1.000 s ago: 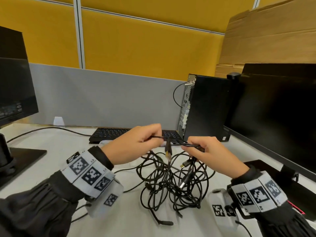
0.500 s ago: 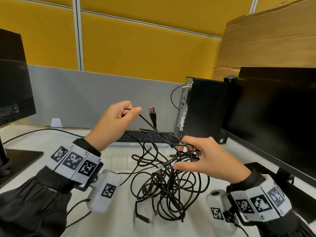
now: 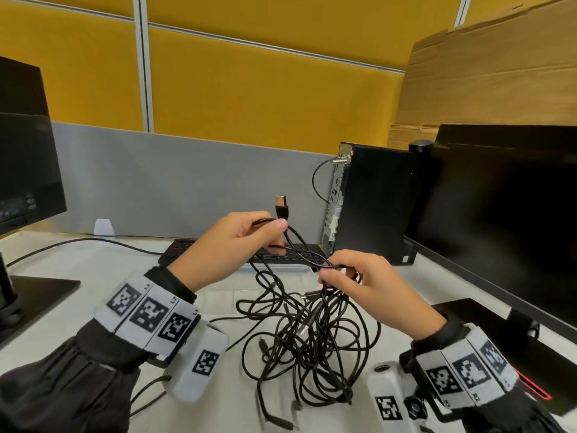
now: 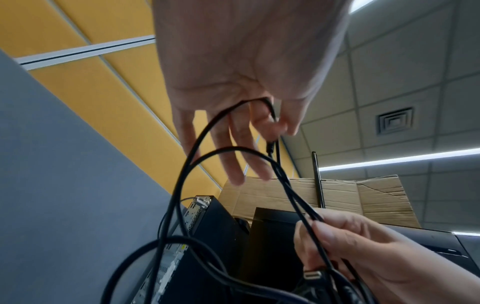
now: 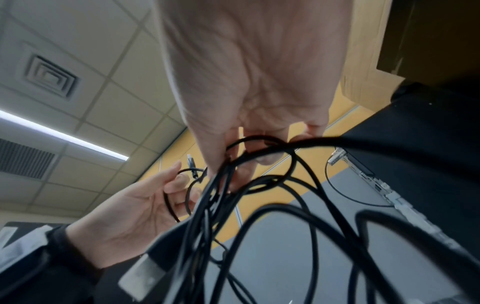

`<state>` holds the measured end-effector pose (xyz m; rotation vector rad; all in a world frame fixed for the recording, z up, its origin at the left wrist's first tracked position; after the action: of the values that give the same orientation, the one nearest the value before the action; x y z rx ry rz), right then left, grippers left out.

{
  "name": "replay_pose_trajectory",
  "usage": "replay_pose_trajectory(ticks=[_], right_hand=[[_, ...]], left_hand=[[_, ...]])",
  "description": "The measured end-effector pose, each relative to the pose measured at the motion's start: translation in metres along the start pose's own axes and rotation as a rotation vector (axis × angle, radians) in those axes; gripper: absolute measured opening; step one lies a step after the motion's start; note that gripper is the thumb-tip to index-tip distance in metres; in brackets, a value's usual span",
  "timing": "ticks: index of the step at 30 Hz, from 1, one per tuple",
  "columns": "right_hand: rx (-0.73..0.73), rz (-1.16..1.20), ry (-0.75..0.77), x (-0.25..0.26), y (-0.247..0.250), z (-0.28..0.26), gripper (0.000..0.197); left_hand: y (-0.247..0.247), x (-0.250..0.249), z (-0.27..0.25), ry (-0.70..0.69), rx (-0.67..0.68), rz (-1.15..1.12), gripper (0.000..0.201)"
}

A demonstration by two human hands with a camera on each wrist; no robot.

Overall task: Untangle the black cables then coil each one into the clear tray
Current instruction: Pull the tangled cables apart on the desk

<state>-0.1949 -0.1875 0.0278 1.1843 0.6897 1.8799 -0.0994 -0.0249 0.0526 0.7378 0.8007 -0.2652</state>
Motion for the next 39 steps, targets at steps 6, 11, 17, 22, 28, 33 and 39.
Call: replay_pose_trajectory(ticks=[6,11,17,22,28,33,39], right_hand=[[-0.040,0.141,-0.007,0.002,-0.005,0.002,0.011],[-0.094,0.138,-0.008,0.007,-0.009,0.005,0.012],[-0.074,0.092,-0.076,0.011,-0.015,0.007,0.011],[-0.068,0.232,-0.098,0.008,-0.012,0.007,0.008],[-0.013,0.396,-0.014,0.009,-0.013,0.008,0.011],[0.180,0.580,-0.086,0.010,-0.009,0.008,0.015],[-0.235,0.473,-0.063,0.009,0.019,0.023,0.016]], left_hand=[[-0.015,-0.006,-0.003,0.049,0.142,-0.112,0.037],[-0.049,0.010,-0.012,0.117,0.067,-0.041,0.055],[-0.054,0.013,-0.010,0.130,-0.043,-0.044,0.051],[-0.048,0.018,-0.008,0.186,0.092,-0.209,0.055],[-0.042,0.023,-0.011,0.226,0.193,-0.287,0.051],[-0.043,0.024,-0.015,0.216,0.190,-0.327,0.047],[-0.039,0.036,-0.014,0.251,0.192,-0.268,0.038]])
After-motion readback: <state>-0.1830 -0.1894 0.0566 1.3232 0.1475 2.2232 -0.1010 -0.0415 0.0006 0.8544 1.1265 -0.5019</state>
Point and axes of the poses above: each hand's wrist, its own z-axis towards the middle knuckle, its own y-axis out of the back of the hand, x = y × z, the point moved 5 cm from there along z, towards the middle knuckle, and after that the axes turned 3 degrees about x, right-handed, at the moved point
